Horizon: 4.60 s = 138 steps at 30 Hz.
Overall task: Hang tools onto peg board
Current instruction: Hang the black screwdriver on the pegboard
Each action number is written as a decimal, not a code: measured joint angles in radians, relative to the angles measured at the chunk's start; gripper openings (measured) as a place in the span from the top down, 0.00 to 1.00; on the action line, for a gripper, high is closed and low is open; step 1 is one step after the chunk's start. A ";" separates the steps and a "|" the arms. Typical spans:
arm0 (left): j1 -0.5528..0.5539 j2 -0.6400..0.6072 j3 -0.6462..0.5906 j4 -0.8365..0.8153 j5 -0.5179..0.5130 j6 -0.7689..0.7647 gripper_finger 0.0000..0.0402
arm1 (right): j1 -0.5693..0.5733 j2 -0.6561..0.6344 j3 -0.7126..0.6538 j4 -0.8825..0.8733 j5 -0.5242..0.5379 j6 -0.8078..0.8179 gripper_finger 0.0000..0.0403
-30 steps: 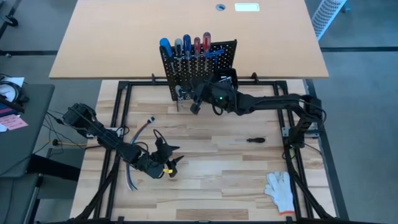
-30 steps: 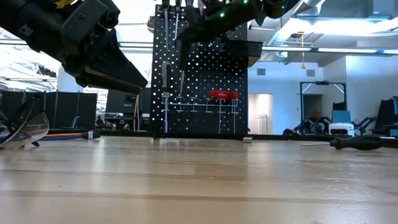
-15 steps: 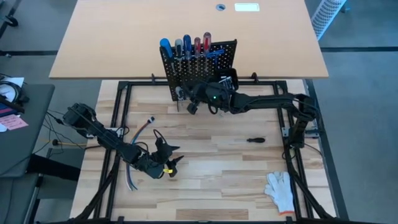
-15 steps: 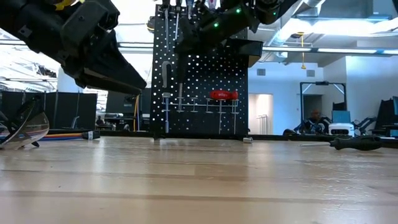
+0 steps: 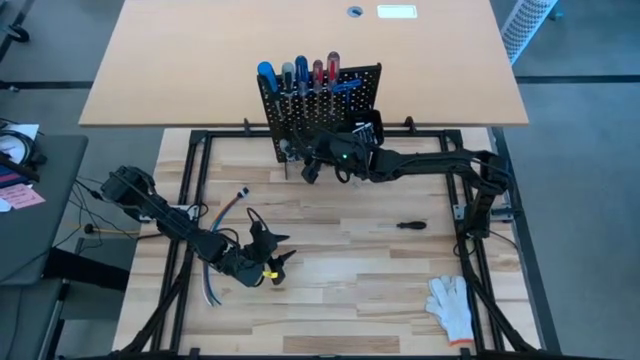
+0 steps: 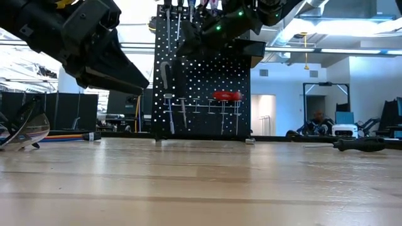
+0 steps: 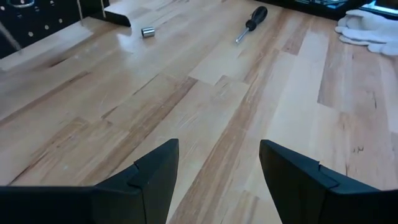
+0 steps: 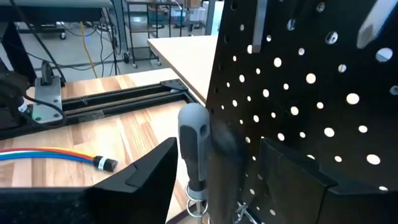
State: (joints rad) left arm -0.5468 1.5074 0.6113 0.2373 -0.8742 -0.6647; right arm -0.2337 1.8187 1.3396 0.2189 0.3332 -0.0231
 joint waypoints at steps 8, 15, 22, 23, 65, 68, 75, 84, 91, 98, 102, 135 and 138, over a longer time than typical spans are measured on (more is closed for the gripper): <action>0.000 0.000 0.000 0.000 0.000 -0.002 0.45 | 0.043 -0.013 0.040 -0.058 0.006 -0.047 0.44; 0.000 0.000 0.000 0.003 0.000 -0.002 0.45 | 0.113 -0.102 0.078 -0.241 0.008 -0.086 0.45; -0.002 0.000 0.000 0.006 0.000 -0.003 0.45 | 0.213 -0.253 0.079 -0.572 0.010 -0.100 0.45; -0.003 0.000 0.000 0.004 0.000 -0.005 0.45 | 0.233 -0.275 0.079 -0.626 0.010 -0.093 0.45; -0.003 0.000 0.000 0.024 0.008 0.007 0.45 | 0.270 -0.289 -0.685 -1.089 -0.315 0.378 0.44; -0.003 0.000 0.000 0.030 0.008 0.043 0.45 | 0.301 -0.244 -0.647 -1.099 -0.315 0.373 0.58; -0.006 0.000 0.000 0.162 0.040 0.246 0.50 | 0.405 -0.190 -0.500 -0.974 -0.309 0.374 0.72; -0.010 0.080 0.001 0.364 0.094 0.376 0.56 | 0.513 -0.055 -0.361 -0.321 -0.331 0.279 0.72; -0.010 0.115 0.039 0.421 0.103 0.461 0.55 | 0.524 0.092 -0.218 -0.199 -0.325 0.184 0.72; -0.025 0.115 0.072 0.414 0.198 0.551 0.55 | 0.531 0.151 -0.153 -0.190 -0.325 0.121 0.72; -0.073 0.104 0.076 0.375 0.146 0.593 0.55 | 0.548 0.128 -0.153 -0.175 -0.312 0.098 0.72; 0.026 0.445 0.613 -0.436 -0.129 0.952 0.57 | 0.427 0.069 -0.153 -0.686 -0.463 0.442 0.72; 0.044 0.445 0.613 -0.435 -0.116 0.929 0.58 | 0.430 0.069 -0.152 -0.669 -0.464 0.440 0.72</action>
State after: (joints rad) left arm -0.5025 1.9522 1.2240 -0.1980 -0.9897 0.2646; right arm 0.1966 1.8879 1.1873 -0.4504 -0.1307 0.4168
